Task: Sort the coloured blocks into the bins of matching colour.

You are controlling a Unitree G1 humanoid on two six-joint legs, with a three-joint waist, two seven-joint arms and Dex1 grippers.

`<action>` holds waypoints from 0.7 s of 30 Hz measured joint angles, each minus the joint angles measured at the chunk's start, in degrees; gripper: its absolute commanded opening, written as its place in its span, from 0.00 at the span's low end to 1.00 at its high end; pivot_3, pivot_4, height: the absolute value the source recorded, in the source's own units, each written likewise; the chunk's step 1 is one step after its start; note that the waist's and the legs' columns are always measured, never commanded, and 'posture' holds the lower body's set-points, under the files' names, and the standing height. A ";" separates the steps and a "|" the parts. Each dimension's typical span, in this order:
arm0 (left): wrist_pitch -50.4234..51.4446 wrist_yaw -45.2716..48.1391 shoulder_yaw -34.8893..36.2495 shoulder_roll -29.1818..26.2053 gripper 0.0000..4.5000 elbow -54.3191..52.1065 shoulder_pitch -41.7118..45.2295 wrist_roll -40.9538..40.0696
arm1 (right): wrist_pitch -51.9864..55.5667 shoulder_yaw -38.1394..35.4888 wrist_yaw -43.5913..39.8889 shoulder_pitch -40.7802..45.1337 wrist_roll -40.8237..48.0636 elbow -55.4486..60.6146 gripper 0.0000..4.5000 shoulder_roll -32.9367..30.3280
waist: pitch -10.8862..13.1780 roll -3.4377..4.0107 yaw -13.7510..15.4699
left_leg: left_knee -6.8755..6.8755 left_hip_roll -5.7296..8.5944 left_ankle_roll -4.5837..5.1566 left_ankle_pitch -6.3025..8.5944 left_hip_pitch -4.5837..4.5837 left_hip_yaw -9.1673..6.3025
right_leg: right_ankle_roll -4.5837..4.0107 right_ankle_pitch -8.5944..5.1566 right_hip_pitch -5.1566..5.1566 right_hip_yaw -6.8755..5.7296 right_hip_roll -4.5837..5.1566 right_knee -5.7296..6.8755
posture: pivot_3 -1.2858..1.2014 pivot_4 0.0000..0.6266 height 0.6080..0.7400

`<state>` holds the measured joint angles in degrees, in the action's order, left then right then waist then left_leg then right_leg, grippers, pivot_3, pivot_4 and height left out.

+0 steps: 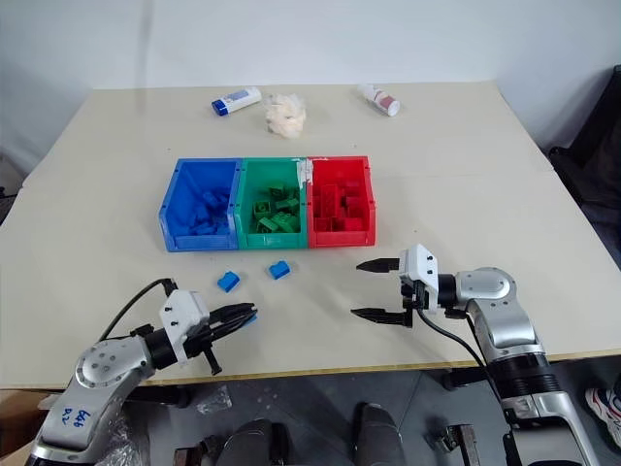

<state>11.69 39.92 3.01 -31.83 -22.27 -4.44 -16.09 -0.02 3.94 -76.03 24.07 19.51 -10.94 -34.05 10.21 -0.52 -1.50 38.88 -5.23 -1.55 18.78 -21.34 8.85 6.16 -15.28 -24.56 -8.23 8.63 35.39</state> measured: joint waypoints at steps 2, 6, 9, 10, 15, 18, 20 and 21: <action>0.97 -0.79 1.64 0.00 0.00 -0.26 2.59 -1.11 | -0.03 -0.03 0.24 -0.07 0.00 -0.01 1.00 0.00 | 0.00 0.00 0.03 | 0.02 0.00 0.00 0.00 -0.01 0.00 | 0.00 0.00 0.00 0.00 0.00 0.05 | 0.52 0.24 1.00; 2.39 -2.89 4.73 0.21 0.00 -0.44 8.16 -2.85 | -0.17 -0.06 0.49 -0.10 0.00 -0.12 1.00 0.00 | 0.00 -0.01 0.05 | 0.04 0.00 0.00 0.00 -0.03 0.00 | 0.01 0.01 0.01 0.00 -0.01 0.14 | 0.52 0.24 1.00; 2.35 -6.68 7.58 0.41 0.00 3.06 16.42 -2.40 | -0.76 -0.09 0.70 -0.13 0.00 -0.34 1.00 0.06 | 0.01 -0.01 0.21 | 0.11 0.00 0.00 0.00 -0.04 -0.01 | 0.02 0.01 0.03 -0.01 -0.01 0.15 | 0.52 0.24 1.00; 2.07 -7.64 8.35 0.07 0.00 4.07 18.11 -1.69 | -0.97 -0.09 0.75 -0.13 0.00 -0.40 1.00 0.06 | 0.01 -0.01 0.15 | 0.10 0.01 0.00 0.00 -0.03 -0.01 | 0.03 0.02 0.05 -0.01 -0.01 0.16 | 0.52 0.24 1.00; -0.51 -10.39 8.05 -0.13 0.17 17.84 25.72 2.43 | -1.20 -0.08 1.40 0.01 -0.03 -0.89 1.00 0.58 | 0.02 -0.03 -0.04 | 0.06 0.01 0.00 0.00 -0.04 0.02 | 0.03 0.02 0.02 -0.01 -0.07 0.13 | 0.52 0.24 1.00; -4.61 -11.05 7.50 0.34 0.37 27.68 30.87 4.54 | -1.21 0.01 1.82 0.66 -0.05 -1.15 1.00 1.15 | 0.02 -0.04 0.00 | 0.08 0.01 0.00 0.01 -0.05 0.03 | 0.05 0.03 0.02 -0.01 -0.06 0.12 | 0.52 0.24 1.00; -6.98 -10.76 7.00 0.73 0.52 30.64 31.99 5.20 | -1.20 0.05 1.97 1.18 -0.10 -1.37 1.00 1.27 | 0.02 -0.04 -0.01 | 0.07 0.01 0.01 0.03 -0.07 0.04 | 0.06 0.03 0.01 -0.01 -0.06 0.10 | 0.52 0.24 1.00; -7.83 -10.52 6.76 0.87 0.58 31.41 32.20 5.35 | -1.20 0.05 2.04 1.44 -0.10 -1.39 1.00 1.33 | 0.02 -0.04 -0.03 | 0.07 0.01 0.00 0.03 -0.09 0.04 | 0.06 0.03 0.00 -0.01 -0.06 0.09 | 0.52 0.24 1.00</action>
<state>3.86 29.41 9.78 -30.95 9.14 27.76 -10.74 -1.22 3.99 -73.98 25.50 19.41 -12.33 -32.72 10.23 -0.56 -1.53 38.95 -5.22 -1.55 18.81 -21.43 8.89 6.22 -15.24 -24.57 -8.24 8.57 35.48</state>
